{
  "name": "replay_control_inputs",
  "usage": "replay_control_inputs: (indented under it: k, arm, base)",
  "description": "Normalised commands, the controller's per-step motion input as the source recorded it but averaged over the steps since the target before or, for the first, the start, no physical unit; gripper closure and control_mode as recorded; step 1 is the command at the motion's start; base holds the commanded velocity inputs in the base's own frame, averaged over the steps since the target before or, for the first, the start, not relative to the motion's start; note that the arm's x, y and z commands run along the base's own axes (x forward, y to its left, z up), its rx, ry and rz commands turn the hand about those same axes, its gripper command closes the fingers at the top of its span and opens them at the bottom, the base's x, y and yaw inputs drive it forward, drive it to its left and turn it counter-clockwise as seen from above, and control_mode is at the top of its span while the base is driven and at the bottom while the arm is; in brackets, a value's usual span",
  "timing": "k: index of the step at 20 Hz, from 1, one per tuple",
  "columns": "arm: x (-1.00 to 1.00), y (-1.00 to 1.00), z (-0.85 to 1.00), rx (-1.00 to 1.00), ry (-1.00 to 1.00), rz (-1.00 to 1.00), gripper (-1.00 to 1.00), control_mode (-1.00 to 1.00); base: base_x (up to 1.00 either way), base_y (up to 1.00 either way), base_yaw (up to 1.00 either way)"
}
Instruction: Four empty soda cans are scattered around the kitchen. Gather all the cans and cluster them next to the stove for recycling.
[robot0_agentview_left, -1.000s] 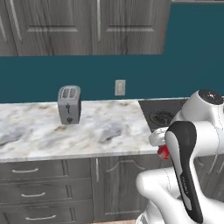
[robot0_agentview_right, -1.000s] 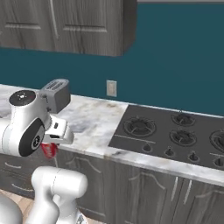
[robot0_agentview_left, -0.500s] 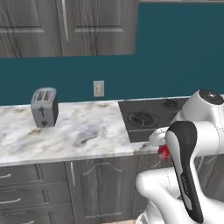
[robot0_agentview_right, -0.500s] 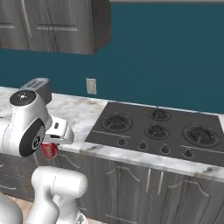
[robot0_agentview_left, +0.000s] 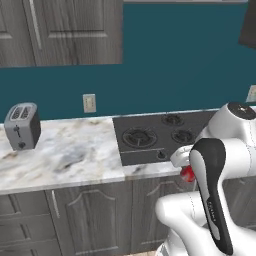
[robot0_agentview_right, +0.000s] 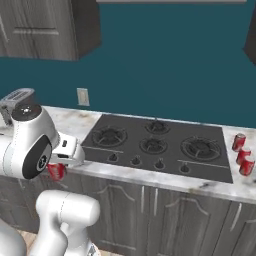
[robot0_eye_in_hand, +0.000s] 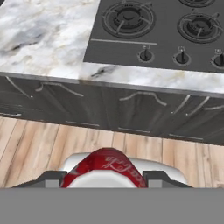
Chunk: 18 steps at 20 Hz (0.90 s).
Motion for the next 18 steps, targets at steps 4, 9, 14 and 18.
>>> replay_control_inputs:
  k: [4, 9, 14, 18]
  arm:
    - [0.00, 0.00, 0.00, 0.00, 0.00, 0.00, 1.00, 1.00]
    - [0.00, 0.00, 0.00, 0.00, 0.00, 0.00, 1.00, 1.00]
    - [0.00, 0.00, 0.00, 0.00, 0.00, 0.00, 1.00, 1.00]
    - [0.00, 0.00, 0.00, 0.00, 0.00, 0.00, 1.00, 1.00]
  base:
    - [0.00, -0.50, -0.09]
    - [0.00, -0.51, -0.08]
    - [0.00, -0.53, -0.09]
    - [0.00, -0.54, -0.07]
